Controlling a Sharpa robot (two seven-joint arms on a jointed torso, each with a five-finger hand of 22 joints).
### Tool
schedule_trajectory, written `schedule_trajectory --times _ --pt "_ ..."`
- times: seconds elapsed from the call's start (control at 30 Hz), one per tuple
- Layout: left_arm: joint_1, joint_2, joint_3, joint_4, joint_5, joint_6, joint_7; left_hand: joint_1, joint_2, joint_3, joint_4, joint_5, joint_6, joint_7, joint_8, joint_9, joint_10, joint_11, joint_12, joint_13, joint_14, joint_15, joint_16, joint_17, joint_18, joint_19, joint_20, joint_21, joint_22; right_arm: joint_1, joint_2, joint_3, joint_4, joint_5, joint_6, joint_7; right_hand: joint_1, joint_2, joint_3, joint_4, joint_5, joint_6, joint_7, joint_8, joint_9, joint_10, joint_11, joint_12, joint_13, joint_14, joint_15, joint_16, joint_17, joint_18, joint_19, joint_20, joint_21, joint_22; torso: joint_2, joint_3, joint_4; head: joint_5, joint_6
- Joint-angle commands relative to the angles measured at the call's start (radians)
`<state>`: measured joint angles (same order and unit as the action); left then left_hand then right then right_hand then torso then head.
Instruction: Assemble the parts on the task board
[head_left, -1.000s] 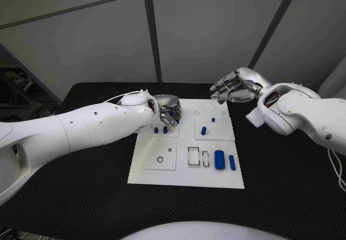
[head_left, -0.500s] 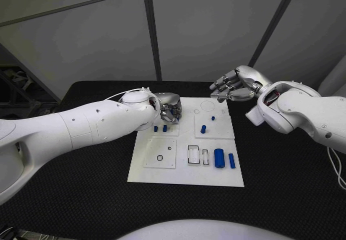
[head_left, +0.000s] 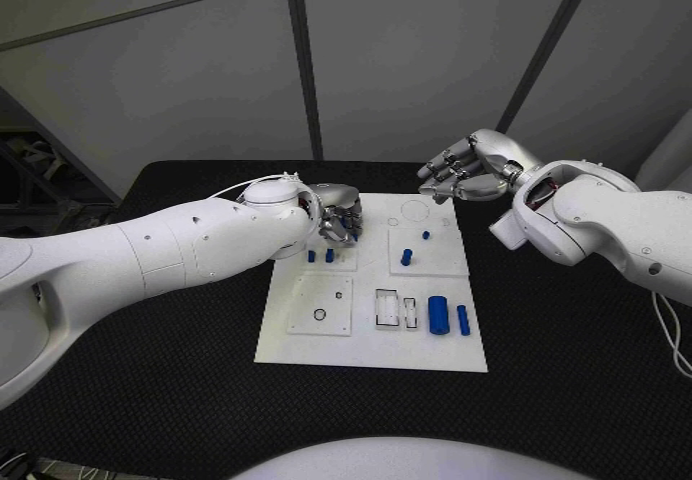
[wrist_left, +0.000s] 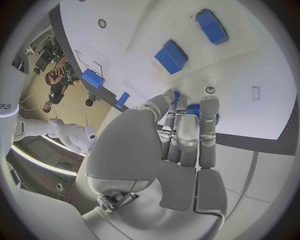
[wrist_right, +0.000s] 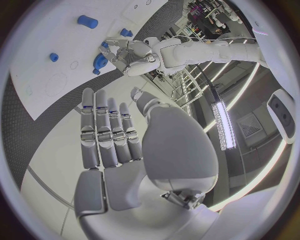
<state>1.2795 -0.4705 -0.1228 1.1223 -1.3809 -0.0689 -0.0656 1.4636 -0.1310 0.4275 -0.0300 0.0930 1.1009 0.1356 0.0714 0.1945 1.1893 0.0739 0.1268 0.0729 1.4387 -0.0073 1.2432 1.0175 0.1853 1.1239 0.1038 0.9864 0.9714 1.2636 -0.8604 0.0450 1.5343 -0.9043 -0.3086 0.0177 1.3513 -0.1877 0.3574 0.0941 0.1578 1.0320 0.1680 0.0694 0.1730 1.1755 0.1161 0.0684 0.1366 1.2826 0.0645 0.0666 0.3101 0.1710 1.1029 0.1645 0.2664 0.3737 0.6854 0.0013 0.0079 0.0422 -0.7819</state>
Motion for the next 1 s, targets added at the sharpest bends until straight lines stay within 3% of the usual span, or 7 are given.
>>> schedule_trajectory --times 0.03,0.2,0.53,0.67,0.9,1.0 --pt "-0.009 0.001 -0.005 0.0 -0.006 0.042 0.015 0.017 0.005 0.021 -0.017 0.009 0.009 0.002 0.003 -0.004 0.008 0.001 0.006 -0.002 0.007 0.002 0.004 -0.002 -0.028 0.01 -0.002 0.01 0.01 0.002 0.001 0.001 0.002 -0.003 0.007 0.005 0.0 0.006 -0.003 -0.003 0.005 -0.002 0.0 -0.004 0.002 -0.006 0.001 -0.002 -0.001 -0.008 0.0 -0.004 -0.001 0.009 0.003 0.002 -0.006 -0.001 0.0 -0.0002 0.0001 0.0 -0.001" --pt "-0.011 -0.005 -0.005 0.005 -0.006 0.01 0.038 0.015 -0.001 0.057 -0.051 0.028 0.027 0.004 0.004 -0.014 0.023 0.002 0.01 -0.005 0.015 -0.001 0.012 0.001 -0.037 0.033 -0.004 0.063 0.062 0.002 0.002 0.001 0.001 -0.003 0.007 0.006 -0.001 0.008 -0.003 -0.002 0.006 -0.002 0.0 -0.004 0.002 -0.006 0.001 -0.002 -0.002 -0.008 0.001 -0.004 -0.002 0.009 0.005 0.002 -0.008 -0.003 -0.001 0.0 0.0014 0.0 0.001" --pt "-0.012 -0.041 -0.001 0.04 0.012 -0.043 0.055 -0.01 -0.004 0.071 -0.059 0.046 0.037 0.003 0.003 -0.021 0.032 -0.001 0.008 -0.005 0.02 -0.003 0.013 -0.003 -0.04 0.044 -0.006 0.087 0.086 0.002 0.002 0.001 -0.006 -0.003 0.007 0.008 -0.002 0.009 -0.003 -0.001 0.006 -0.001 0.0 -0.004 0.002 -0.006 0.001 -0.002 -0.002 -0.008 0.001 -0.004 -0.003 0.009 0.005 0.002 -0.009 -0.003 -0.003 -0.0011 0.0036 -0.003 0.004" --pt "-0.012 -0.057 0.02 0.057 0.019 -0.048 0.054 -0.015 -0.006 0.073 -0.06 0.051 0.038 0.003 0.002 -0.022 0.031 -0.001 0.006 -0.005 0.021 -0.003 0.012 -0.005 -0.041 0.044 -0.006 0.089 0.087 0.002 0.004 0.001 -0.011 -0.003 0.007 0.008 -0.002 0.009 -0.003 -0.001 0.006 -0.001 0.0 -0.004 0.002 -0.006 0.001 -0.002 -0.002 -0.008 0.001 -0.004 -0.003 0.009 0.005 0.002 -0.009 -0.003 -0.006 -0.0018 0.0045 -0.004 0.007" --pt "-0.012 -0.093 0.074 0.096 0.032 -0.056 0.05 -0.023 -0.007 0.074 -0.06 0.052 0.039 0.003 0.002 -0.024 0.031 -0.001 0.005 -0.005 0.022 -0.003 0.012 -0.005 -0.041 0.045 -0.006 0.091 0.09 0.002 0.006 0.001 -0.018 -0.003 0.008 0.009 -0.002 0.009 -0.003 -0.001 0.006 -0.001 0.0 -0.004 0.002 -0.006 0.001 -0.002 -0.002 -0.008 0.001 -0.004 -0.003 0.009 0.005 0.002 -0.009 -0.003 -0.005 -0.0012 0.0056 -0.001 0.011" --pt "-0.012 -0.109 0.087 0.111 0.037 -0.055 0.045 -0.025 -0.007 0.074 -0.06 0.052 0.039 0.003 0.002 -0.024 0.032 -0.001 0.005 -0.005 0.022 -0.003 0.012 -0.006 -0.041 0.046 -0.006 0.092 0.091 0.002 0.006 0.001 -0.019 -0.003 0.009 0.01 -0.002 0.009 -0.003 -0.001 0.006 -0.001 0.0 -0.004 0.002 -0.006 0.001 -0.002 -0.002 -0.008 0.001 -0.004 -0.003 0.009 0.005 0.002 -0.009 -0.003 -0.004 -0.0012 0.0047 0.002 0.013"
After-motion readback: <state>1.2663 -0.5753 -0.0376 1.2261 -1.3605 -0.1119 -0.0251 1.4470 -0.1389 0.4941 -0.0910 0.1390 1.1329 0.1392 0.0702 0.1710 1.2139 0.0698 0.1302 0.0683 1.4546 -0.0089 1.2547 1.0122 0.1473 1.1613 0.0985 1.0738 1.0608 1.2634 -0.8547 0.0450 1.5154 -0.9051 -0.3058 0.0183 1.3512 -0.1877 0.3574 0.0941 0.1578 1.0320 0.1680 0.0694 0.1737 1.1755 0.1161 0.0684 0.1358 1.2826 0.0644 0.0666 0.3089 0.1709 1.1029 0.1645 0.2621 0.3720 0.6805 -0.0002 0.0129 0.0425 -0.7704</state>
